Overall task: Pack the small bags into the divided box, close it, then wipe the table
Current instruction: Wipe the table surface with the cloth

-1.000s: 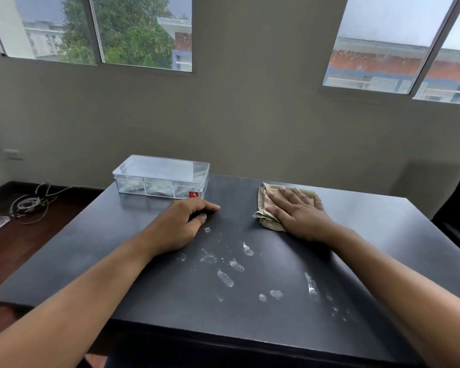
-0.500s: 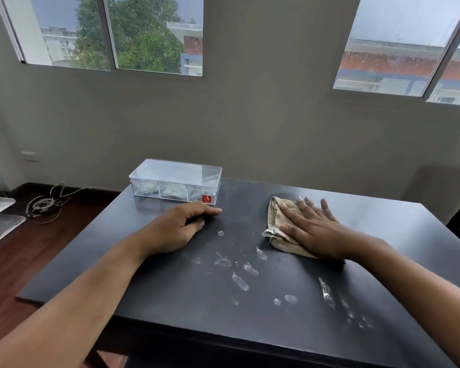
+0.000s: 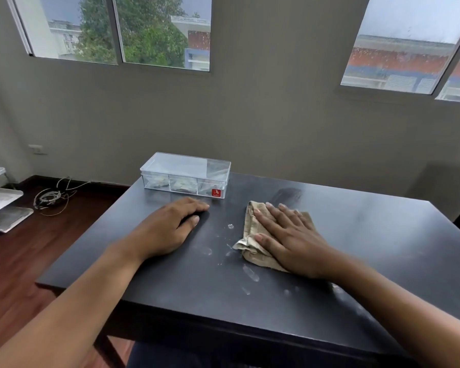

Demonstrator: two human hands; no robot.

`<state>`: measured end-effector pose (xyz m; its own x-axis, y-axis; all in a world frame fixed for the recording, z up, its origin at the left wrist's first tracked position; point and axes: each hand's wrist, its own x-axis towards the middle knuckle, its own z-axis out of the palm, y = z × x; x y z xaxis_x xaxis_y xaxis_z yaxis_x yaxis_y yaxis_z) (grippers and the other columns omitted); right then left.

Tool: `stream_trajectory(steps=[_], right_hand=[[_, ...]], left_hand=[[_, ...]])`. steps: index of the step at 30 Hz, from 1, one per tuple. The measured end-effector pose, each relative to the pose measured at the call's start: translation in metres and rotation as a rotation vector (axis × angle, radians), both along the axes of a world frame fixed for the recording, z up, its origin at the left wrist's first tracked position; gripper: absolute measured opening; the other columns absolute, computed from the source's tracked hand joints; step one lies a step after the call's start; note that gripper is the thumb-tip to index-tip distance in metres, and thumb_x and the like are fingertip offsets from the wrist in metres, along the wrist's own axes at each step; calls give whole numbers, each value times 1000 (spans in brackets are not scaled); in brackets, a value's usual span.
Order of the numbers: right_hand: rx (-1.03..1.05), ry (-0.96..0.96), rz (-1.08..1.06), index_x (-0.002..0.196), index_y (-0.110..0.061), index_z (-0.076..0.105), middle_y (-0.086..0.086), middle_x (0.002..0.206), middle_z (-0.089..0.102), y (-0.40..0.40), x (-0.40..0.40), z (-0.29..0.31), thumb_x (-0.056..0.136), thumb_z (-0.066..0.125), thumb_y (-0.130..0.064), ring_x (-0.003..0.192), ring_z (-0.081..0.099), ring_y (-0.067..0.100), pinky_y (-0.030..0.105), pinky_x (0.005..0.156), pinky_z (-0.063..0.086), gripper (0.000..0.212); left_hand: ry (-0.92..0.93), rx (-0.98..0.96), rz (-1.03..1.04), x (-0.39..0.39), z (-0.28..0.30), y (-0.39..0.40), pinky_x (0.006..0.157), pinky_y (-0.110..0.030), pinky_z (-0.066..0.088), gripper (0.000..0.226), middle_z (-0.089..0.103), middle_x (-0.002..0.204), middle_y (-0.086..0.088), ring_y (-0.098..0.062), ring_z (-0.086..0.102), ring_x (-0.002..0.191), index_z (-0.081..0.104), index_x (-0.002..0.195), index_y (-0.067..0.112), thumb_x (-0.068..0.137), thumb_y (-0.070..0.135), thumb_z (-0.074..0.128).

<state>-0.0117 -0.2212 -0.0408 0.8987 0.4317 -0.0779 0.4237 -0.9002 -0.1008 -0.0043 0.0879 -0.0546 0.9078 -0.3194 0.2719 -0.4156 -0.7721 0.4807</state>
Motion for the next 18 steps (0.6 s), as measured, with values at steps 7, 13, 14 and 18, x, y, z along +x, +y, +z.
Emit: stream_trajectory(steps=[7,13,14,18], right_hand=[[16,19,318,157,-53,-16,-20,169,-21,25,-48,3,101,15,-72,152,-30,3,36,125,-17,66],[29,-16,310,161,-46,-8,-11,173,-10,71,-26,1,100,16,-72,158,-18,11,40,128,-11,71],[31,-20,299,162,-44,-8,-9,174,-9,81,-21,-1,99,15,-73,158,-17,13,42,128,-11,73],[40,-10,311,162,-42,-10,-7,173,-13,81,-26,1,97,13,-78,157,-21,14,43,128,-11,78]], left_hand=[[3,10,88,-10,-4,18,108,-18,34,38,53,143,21,-2,48,132,60,138,26,103,18,50],[9,25,142,-20,-3,23,115,-28,36,39,50,144,24,-2,44,136,58,139,32,103,20,48],[14,33,146,-20,-3,20,116,-30,36,40,50,147,20,-3,44,138,57,140,30,103,20,48],[17,83,116,-25,-2,16,119,-27,29,41,46,152,17,-4,39,143,52,145,29,104,25,49]])
